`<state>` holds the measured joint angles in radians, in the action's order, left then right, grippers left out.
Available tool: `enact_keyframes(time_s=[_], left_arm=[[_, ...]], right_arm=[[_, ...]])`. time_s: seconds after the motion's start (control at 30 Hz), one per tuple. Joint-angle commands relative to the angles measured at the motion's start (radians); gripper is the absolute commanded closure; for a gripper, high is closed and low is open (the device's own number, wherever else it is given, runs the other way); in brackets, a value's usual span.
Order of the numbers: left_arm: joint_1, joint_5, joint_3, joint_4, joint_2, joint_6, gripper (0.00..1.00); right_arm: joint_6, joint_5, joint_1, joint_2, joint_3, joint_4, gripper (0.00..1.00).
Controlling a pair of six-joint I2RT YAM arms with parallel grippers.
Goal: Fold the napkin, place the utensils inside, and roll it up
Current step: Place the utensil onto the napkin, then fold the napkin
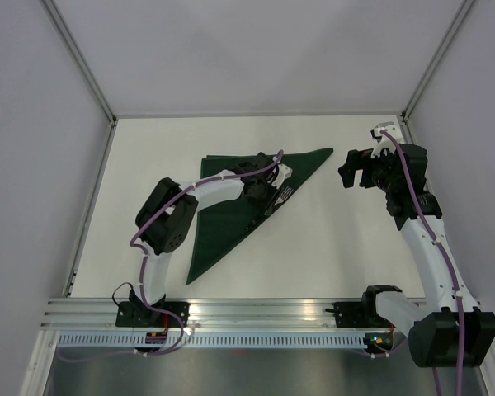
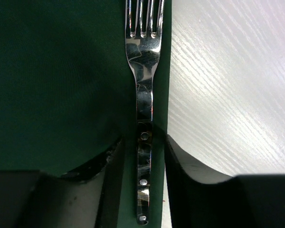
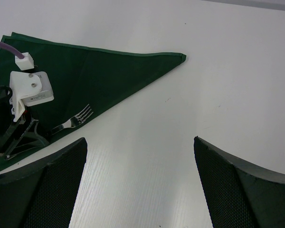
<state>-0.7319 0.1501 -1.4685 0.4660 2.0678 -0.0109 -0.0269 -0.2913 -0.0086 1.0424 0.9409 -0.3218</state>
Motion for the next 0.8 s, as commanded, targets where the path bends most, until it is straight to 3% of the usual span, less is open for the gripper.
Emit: enact_keyframes(time_s=[0.0,0.13,0.3,0.47,0.53,0.57,0.7,0.77], left_arm=[[-0.006,-0.030,-0.023,0.003,-0.047,0.008,0.55],[-0.006,-0.041,-0.044,0.006,-0.077,0.005,0.44],[-0.008,-0.058,-0.079,0.010,-0.155,-0.023,0.39],[0.031,-0.237,-0.124,0.080,-0.308,-0.147,0.36],[0.066,-0.305,-0.151,0.129,-0.417,-0.222,0.37],[0.109,-0.317,-0.147,0.152,-0.470,-0.289,0.38],[0.186,-0.343,-0.064,0.172,-0.800,-0.394,0.38],[0.190,-0.360,-0.056,0.184,-0.883,-0.414,0.39]], right_arm=[[-0.001,0.007,0.002,0.001,0.002,0.021,0.02],[-0.001,0.004,0.002,0.001,0.002,0.024,0.02],[-0.002,-0.012,0.002,-0.001,-0.002,0.023,0.02],[-0.005,-0.118,0.045,0.007,0.015,0.004,0.02],[-0.034,-0.105,0.125,0.024,0.028,-0.025,0.02],[-0.051,-0.024,0.172,0.042,0.041,-0.036,0.03],[-0.117,0.142,0.526,0.116,0.048,-0.033,0.07],[-0.139,0.205,0.639,0.172,0.045,-0.011,0.10]])
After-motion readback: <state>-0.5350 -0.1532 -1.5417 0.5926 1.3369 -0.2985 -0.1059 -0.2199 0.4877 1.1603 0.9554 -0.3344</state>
